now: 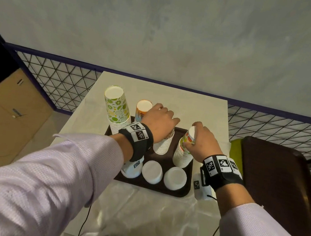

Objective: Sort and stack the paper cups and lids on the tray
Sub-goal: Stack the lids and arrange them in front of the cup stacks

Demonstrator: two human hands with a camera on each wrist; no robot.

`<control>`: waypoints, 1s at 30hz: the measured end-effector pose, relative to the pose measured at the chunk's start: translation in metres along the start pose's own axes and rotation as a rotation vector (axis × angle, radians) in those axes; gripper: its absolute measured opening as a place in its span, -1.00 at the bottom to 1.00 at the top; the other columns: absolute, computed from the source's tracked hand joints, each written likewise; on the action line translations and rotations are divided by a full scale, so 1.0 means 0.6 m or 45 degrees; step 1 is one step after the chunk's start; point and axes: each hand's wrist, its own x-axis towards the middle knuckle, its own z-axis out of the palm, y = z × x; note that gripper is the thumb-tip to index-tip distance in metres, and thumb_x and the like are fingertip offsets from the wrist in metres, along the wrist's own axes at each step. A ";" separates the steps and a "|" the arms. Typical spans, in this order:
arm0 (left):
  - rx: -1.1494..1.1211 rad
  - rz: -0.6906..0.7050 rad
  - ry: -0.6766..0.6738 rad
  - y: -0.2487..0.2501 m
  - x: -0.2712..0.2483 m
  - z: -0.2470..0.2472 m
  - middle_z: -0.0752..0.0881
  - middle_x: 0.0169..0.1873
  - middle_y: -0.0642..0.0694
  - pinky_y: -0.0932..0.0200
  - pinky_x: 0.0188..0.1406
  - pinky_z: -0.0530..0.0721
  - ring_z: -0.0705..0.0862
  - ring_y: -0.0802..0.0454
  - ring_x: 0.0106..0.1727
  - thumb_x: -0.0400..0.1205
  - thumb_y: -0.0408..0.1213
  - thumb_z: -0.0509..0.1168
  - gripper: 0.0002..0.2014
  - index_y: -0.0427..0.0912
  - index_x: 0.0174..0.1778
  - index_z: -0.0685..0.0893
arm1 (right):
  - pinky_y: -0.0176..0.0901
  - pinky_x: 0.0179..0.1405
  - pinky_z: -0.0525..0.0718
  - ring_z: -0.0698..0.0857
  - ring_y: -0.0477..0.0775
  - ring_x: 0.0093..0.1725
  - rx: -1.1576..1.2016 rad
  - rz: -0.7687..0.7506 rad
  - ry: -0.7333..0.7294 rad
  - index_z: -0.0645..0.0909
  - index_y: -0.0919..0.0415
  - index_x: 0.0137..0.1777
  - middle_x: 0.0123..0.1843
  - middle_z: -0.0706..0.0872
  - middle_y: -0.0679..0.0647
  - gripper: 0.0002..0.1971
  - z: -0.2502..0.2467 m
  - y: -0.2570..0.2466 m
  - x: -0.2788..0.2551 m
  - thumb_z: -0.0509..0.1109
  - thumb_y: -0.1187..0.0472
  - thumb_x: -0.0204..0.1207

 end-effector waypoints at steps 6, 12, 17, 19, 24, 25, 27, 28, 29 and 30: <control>0.057 0.021 -0.078 0.011 0.026 -0.012 0.54 0.41 -0.24 -0.14 0.42 0.50 0.55 -0.22 0.46 0.75 -0.20 0.33 -0.58 -0.07 0.56 0.57 | 0.11 0.08 0.69 0.66 0.23 0.11 0.112 -0.019 0.058 0.39 0.16 0.38 0.16 0.64 0.18 -0.43 0.013 -0.001 -0.012 0.53 0.01 0.48; -0.052 0.008 -0.110 0.004 0.055 -0.018 0.52 0.41 -0.25 -0.12 0.30 0.62 0.50 -0.23 0.48 0.75 -0.28 0.31 -0.59 -0.16 0.55 0.58 | -0.10 -0.10 0.54 0.67 0.19 0.07 0.168 -0.096 0.162 0.44 0.22 0.33 0.10 0.68 0.15 -0.50 0.035 -0.018 -0.015 0.50 0.02 0.51; -0.240 -0.018 -0.126 0.002 0.063 -0.018 0.50 0.41 -0.22 -0.11 0.22 0.69 0.47 -0.20 0.45 0.73 -0.21 0.37 -0.50 -0.07 0.62 0.51 | -0.06 -0.15 0.66 0.70 0.21 -0.08 0.246 -0.215 0.288 0.53 0.29 0.28 -0.03 0.69 0.18 -0.47 0.059 -0.023 -0.021 0.56 0.04 0.41; -0.326 -0.005 -0.103 -0.008 0.055 -0.021 0.50 0.45 -0.21 -0.10 0.25 0.68 0.50 -0.22 0.46 0.73 -0.20 0.38 -0.42 -0.01 0.70 0.42 | 0.01 -0.05 0.72 0.71 0.25 -0.01 0.290 -0.224 0.255 0.52 0.31 0.35 0.04 0.69 0.22 -0.40 0.057 -0.013 -0.023 0.55 0.03 0.37; -0.642 -0.160 0.028 -0.035 0.005 -0.031 0.45 0.58 -0.18 -0.14 0.39 0.64 0.51 -0.20 0.54 0.64 -0.31 0.46 -0.24 0.04 0.75 0.32 | -0.19 0.24 0.53 0.63 0.15 0.29 0.531 -0.096 0.060 0.32 0.19 0.64 0.40 0.57 0.18 -0.29 -0.007 0.016 -0.015 0.47 0.19 0.49; -0.741 -0.208 0.045 -0.034 -0.009 -0.033 0.48 0.56 -0.15 -0.14 0.40 0.64 0.52 -0.17 0.52 0.62 -0.25 0.48 -0.25 0.05 0.72 0.34 | -0.13 0.23 0.55 0.61 0.11 0.31 0.569 -0.048 0.021 0.31 0.10 0.63 0.43 0.54 0.13 -0.35 -0.024 0.020 -0.007 0.41 0.20 0.55; -0.871 -0.168 0.084 -0.020 -0.035 -0.030 0.54 0.50 -0.16 -0.15 0.36 0.67 0.59 -0.17 0.44 0.58 -0.07 0.51 -0.28 0.02 0.67 0.41 | -0.11 0.21 0.50 0.57 0.08 0.35 0.573 -0.085 0.061 0.38 0.04 0.59 0.44 0.53 0.12 -0.50 -0.054 0.025 0.013 0.27 0.21 0.64; -0.880 -0.099 0.121 -0.006 -0.045 -0.024 0.60 0.45 -0.20 -0.13 0.31 0.70 0.66 -0.19 0.38 0.55 -0.01 0.53 -0.27 -0.05 0.63 0.47 | -0.14 0.22 0.45 0.56 0.07 0.36 0.571 -0.117 0.088 0.43 0.03 0.57 0.43 0.54 0.13 -0.54 -0.065 0.023 0.023 0.21 0.23 0.67; -0.858 -0.030 0.158 0.007 -0.052 -0.013 0.65 0.40 -0.24 -0.12 0.25 0.74 0.72 -0.21 0.30 0.52 0.03 0.55 -0.27 -0.10 0.60 0.52 | -0.17 0.24 0.41 0.56 0.07 0.38 0.560 -0.133 0.095 0.46 0.01 0.54 0.43 0.54 0.13 -0.57 -0.074 0.018 0.036 0.17 0.24 0.69; -0.837 -0.001 0.183 0.020 -0.056 0.000 0.69 0.34 -0.24 -0.12 0.20 0.77 0.75 -0.22 0.23 0.50 0.06 0.54 -0.28 -0.12 0.56 0.55 | -0.18 0.25 0.38 0.55 0.08 0.41 0.538 -0.136 0.072 0.49 -0.01 0.53 0.42 0.55 0.14 -0.57 -0.081 0.011 0.050 0.16 0.24 0.69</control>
